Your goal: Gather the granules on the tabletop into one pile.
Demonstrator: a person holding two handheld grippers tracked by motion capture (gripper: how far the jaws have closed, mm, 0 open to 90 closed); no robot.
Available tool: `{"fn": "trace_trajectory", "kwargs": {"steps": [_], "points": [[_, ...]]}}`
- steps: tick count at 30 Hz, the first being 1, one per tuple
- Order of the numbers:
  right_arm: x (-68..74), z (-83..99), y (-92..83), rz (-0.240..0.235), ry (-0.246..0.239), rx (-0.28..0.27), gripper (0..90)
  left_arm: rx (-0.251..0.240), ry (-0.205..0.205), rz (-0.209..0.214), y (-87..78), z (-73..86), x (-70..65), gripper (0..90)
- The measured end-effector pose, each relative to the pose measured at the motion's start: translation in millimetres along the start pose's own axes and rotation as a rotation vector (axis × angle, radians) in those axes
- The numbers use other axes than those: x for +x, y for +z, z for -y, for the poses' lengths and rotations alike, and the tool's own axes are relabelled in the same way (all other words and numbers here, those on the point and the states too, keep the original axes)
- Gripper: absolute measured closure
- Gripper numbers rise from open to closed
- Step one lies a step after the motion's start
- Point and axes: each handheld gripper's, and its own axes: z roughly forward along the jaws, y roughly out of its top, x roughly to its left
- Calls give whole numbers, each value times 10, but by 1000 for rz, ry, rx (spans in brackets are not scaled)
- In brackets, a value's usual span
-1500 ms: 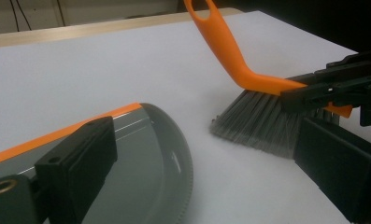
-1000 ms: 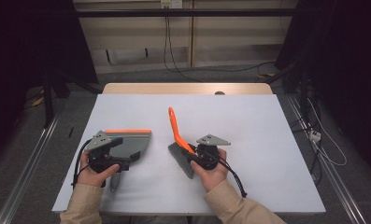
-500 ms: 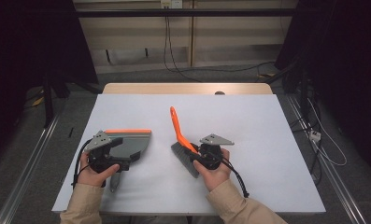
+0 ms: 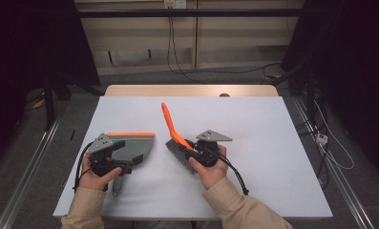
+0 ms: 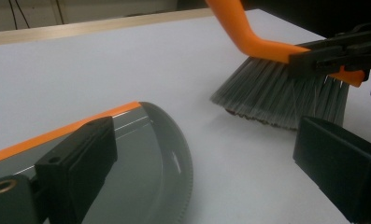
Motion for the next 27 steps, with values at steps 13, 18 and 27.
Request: {"fn": "trace_trajectory", "kwargs": {"steps": [13,18,27], "points": [[-77,92,190,8,31,70,711,6,2,-3,0,8,9,62],[-159,116,108,30,36,60,709,7,7,-4,2,8,2,62],[-301,184,-84,70,63,36,707,9,9,-7,3,8,-6,61]]}}
